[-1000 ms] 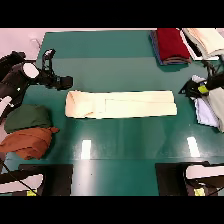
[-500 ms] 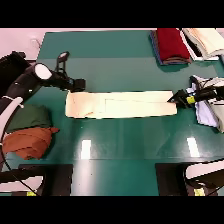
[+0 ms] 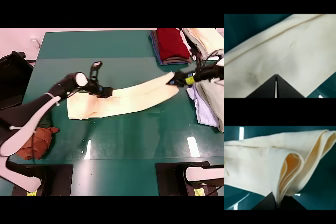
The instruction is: Fold the shirts.
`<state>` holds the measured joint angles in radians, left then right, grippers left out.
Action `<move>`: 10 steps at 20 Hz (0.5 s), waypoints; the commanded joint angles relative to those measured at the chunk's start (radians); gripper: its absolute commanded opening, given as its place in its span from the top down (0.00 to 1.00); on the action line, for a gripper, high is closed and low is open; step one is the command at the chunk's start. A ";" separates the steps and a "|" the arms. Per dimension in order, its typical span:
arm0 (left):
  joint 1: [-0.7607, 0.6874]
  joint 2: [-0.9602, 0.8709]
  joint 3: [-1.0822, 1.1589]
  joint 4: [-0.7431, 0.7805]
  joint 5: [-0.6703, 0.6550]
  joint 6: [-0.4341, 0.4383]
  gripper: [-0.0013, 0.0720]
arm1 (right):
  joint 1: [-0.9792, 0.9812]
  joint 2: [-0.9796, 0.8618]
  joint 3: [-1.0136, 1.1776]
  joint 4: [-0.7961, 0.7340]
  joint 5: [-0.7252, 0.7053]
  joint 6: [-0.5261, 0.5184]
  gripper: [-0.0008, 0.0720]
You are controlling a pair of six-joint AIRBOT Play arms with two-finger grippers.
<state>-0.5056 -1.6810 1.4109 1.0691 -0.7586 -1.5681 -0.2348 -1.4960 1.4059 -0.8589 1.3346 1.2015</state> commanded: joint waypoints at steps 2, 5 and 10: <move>-0.080 -0.165 0.161 -0.010 -0.020 -0.003 0.96 | 0.130 0.116 0.138 0.003 0.013 0.079 0.96; -0.100 -0.216 0.218 -0.015 -0.018 -0.004 0.96 | 0.229 0.131 0.213 0.003 0.016 0.123 0.96; -0.089 -0.227 0.227 -0.016 -0.010 -0.043 0.96 | 0.359 0.130 0.257 0.003 -0.017 0.161 0.96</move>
<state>-0.5949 -1.8927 1.6218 1.0538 -0.7738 -1.5860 0.0540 -1.3712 1.6344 -0.8558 1.3407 1.3285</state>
